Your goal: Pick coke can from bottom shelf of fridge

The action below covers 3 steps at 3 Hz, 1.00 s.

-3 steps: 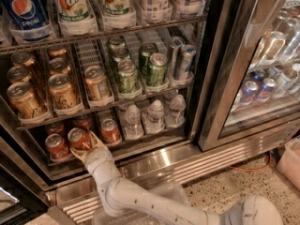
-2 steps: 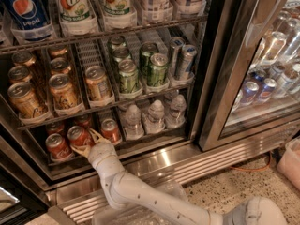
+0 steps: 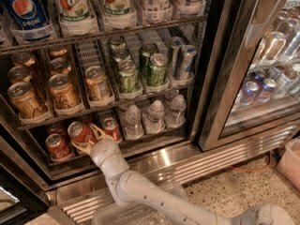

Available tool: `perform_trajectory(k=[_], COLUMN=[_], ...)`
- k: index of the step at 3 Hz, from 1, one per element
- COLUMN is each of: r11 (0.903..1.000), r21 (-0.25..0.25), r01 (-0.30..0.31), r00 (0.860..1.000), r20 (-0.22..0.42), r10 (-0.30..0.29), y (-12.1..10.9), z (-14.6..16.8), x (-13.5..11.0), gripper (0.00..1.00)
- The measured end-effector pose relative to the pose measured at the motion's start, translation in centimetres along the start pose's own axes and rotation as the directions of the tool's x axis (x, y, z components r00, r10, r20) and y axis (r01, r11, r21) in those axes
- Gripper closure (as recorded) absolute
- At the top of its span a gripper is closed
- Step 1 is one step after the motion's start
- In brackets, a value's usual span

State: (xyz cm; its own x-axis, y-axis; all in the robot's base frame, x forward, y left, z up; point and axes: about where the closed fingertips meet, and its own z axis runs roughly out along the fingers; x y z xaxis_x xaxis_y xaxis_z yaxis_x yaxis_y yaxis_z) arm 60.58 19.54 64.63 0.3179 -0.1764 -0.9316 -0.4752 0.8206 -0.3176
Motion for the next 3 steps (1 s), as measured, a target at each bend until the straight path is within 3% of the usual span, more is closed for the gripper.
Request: perform_trajectory(k=[1, 2, 3], r11=[0.9993, 0.9867, 0.9249], r21=[-0.035, -0.163, -0.364], r01=[0.011, -0.005, -0.109], r00=[0.991, 0.983, 0.983], r20=[0.133, 0.180, 0.096], r10=[-0.006, 0.035, 0.154], y=[-1.9, -0.9, 1.1], z=[-3.3, -7.3, -10.8], x=[-5.7, -9.6, -10.4], gripper=[1.00, 1.00, 1.00])
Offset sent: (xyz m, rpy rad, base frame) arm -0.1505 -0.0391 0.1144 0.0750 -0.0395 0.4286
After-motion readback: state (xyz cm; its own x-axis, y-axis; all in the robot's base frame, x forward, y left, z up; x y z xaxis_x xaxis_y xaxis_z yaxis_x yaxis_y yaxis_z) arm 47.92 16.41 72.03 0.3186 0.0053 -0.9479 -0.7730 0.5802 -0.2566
